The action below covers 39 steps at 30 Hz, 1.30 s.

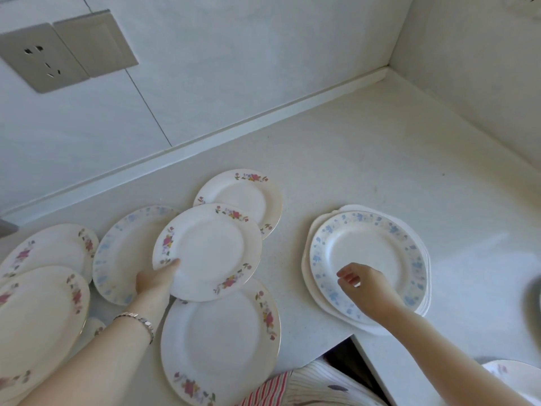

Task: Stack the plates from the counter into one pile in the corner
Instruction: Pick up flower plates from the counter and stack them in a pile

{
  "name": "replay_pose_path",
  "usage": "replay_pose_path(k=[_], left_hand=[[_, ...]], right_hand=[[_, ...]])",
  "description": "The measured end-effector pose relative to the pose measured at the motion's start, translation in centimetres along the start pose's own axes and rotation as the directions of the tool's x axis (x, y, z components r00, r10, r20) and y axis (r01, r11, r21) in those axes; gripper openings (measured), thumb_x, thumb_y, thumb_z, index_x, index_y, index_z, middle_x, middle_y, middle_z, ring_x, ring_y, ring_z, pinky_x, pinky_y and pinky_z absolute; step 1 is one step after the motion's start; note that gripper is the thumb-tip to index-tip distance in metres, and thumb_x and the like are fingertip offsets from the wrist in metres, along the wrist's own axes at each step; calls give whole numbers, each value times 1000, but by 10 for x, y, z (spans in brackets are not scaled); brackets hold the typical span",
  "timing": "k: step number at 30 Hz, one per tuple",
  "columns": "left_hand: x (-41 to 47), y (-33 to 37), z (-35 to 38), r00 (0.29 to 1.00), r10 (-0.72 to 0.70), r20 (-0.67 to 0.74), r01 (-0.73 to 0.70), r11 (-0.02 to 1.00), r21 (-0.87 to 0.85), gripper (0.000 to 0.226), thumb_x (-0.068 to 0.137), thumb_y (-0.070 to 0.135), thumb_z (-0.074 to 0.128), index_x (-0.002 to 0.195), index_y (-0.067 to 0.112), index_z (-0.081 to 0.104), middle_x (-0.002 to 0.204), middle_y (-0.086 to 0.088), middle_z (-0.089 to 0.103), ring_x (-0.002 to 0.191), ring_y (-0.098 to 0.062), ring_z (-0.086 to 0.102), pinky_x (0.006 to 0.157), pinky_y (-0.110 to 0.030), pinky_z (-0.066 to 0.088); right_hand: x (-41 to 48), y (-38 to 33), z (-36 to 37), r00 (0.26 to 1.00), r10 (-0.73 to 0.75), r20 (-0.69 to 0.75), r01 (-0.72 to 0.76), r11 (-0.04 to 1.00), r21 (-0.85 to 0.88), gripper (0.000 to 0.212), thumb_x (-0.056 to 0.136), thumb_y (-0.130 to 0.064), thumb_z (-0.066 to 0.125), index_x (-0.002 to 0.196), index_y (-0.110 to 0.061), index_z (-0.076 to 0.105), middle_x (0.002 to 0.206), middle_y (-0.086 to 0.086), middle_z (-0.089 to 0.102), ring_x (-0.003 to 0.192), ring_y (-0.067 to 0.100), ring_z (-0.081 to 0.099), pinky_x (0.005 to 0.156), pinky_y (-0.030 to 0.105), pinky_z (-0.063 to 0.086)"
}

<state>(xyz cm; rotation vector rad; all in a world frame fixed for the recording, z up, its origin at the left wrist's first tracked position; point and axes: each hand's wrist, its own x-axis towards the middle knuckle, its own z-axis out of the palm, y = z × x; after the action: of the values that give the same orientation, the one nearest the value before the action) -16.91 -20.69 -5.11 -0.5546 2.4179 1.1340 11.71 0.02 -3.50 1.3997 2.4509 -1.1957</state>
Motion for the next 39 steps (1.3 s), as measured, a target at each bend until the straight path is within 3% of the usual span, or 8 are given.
replay_pose_path(k=[6, 9, 12, 17, 23, 28, 31, 39], left_hand=[[-28, 15, 2, 964, 258, -64, -265, 954, -143, 18, 87, 19, 59, 86, 1, 56, 82, -14, 59, 79, -24, 53, 61, -30, 38], [-54, 24, 10, 948, 317, -43, -318, 919, -235, 30, 85, 20, 61, 62, 10, 45, 62, -1, 46, 62, -18, 44, 49, -24, 33], [-90, 35, 26, 917, 395, 62, -365, 889, -277, 31, 86, 20, 60, 60, 12, 46, 60, 1, 47, 52, -7, 48, 42, -17, 36], [-138, 44, 75, 782, 522, 341, -444, 850, -283, 25, 84, 20, 64, 68, 6, 51, 65, -8, 51, 63, -19, 46, 55, -29, 34], [-160, 32, 134, 596, 472, 649, -636, 771, 24, 30, 85, 33, 60, 76, 5, 55, 68, -4, 55, 64, -22, 52, 55, -29, 34], [-152, 29, 153, 541, 408, 735, -821, 448, 355, 43, 84, 51, 53, 61, 18, 37, 61, 0, 48, 66, -22, 48, 49, -28, 28], [-148, 32, 165, 530, 410, 742, -847, 297, 441, 44, 85, 55, 48, 74, 13, 45, 77, -9, 59, 70, -23, 49, 57, -28, 32], [-143, 39, 180, 502, 403, 765, -854, 91, 513, 51, 89, 55, 43, 101, 8, 59, 102, -9, 67, 94, -28, 63, 64, -29, 38]], right_hand=[[-3, 1, -4, 1000, 9, -17, -7, 991, 136, 14, 87, -17, 58, 99, -17, 65, 86, -8, 62, 77, -4, 53, 62, 4, 41], [-6, -1, -10, 999, 9, -47, 3, 970, 245, 7, 88, -21, 59, 93, -21, 63, 83, -11, 63, 79, 1, 58, 69, 9, 43], [-9, -5, -25, 991, 81, -107, -26, 897, 441, 15, 93, -29, 48, 102, -20, 56, 84, -2, 64, 74, 14, 62, 71, 25, 50], [-6, 1, -65, 943, 275, -187, -56, 686, 726, 28, 97, -38, 32, 113, -19, 45, 86, 4, 60, 70, 20, 59, 62, 28, 48], [-10, 65, -66, 881, 400, -253, -288, 877, 385, 47, 90, -30, 55, 131, -11, 43, 108, 18, 65, 94, 31, 60, 72, 29, 41], [-17, 91, -50, 871, 431, -235, -354, 883, 308, 48, 89, -36, 53, 130, -14, 43, 95, 15, 67, 94, 30, 59, 69, 30, 39], [-13, 99, -40, 867, 442, -230, -382, 886, 264, 50, 89, -41, 51, 131, -16, 41, 88, 11, 67, 95, 31, 60, 68, 32, 41], [3, 108, -35, 857, 442, -265, -448, 893, 41, 57, 89, -52, 43, 136, -22, 36, 94, 11, 72, 95, 31, 64, 65, 31, 42]])
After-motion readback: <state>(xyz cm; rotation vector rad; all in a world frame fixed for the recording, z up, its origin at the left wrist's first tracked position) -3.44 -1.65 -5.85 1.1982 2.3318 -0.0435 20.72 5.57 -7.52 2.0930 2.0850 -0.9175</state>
